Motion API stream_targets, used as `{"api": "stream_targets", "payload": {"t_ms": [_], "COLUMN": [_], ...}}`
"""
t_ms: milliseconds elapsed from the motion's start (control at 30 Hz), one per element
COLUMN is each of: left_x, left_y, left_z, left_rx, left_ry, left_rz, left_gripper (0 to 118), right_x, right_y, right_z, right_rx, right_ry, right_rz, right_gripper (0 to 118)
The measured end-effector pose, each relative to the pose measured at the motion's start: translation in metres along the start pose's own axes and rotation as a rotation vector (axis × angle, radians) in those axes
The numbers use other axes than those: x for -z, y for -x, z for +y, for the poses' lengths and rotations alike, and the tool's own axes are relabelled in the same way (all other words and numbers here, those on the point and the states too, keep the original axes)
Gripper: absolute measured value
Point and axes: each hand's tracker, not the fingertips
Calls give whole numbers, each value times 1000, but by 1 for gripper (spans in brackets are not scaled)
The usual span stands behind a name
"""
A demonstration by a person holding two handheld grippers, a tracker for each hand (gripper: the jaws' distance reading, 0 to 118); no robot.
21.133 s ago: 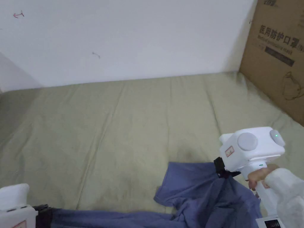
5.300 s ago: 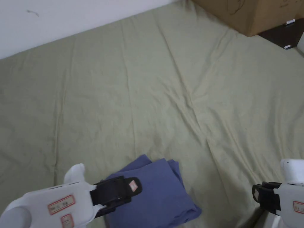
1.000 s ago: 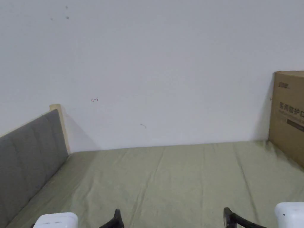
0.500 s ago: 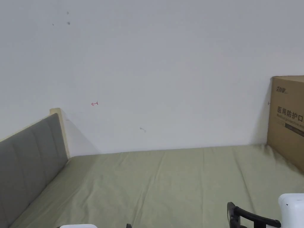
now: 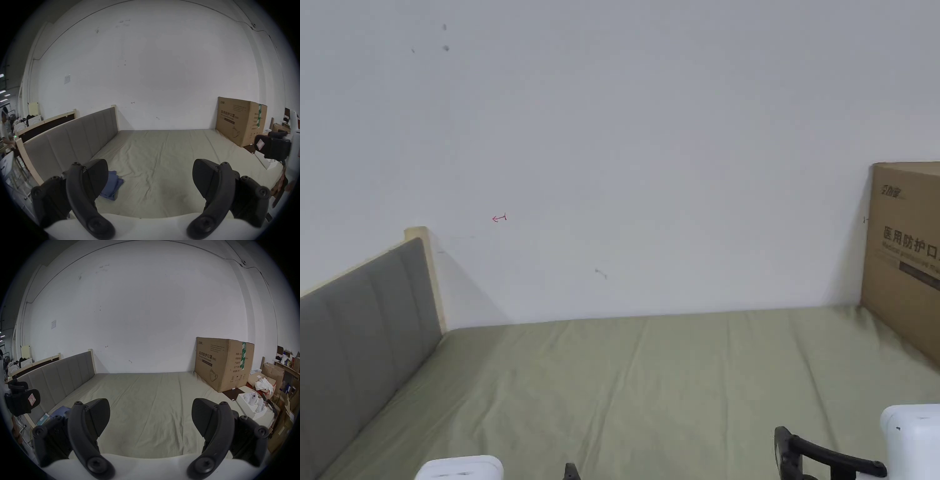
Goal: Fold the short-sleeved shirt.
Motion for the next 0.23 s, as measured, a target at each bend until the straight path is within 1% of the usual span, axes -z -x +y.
{"api": "stream_targets", "payload": {"t_ms": [233], "left_x": [5], "left_y": [6], "left_z": [2], "left_rx": [-33], "left_ry": [7], "left_rz": [-24], "left_gripper": [109], "right_x": [-2], "right_y": [2], "right_z": [2], "right_rx": [-9], "right_ry": [-3], "right_rz": [3], "right_gripper": [105]}}
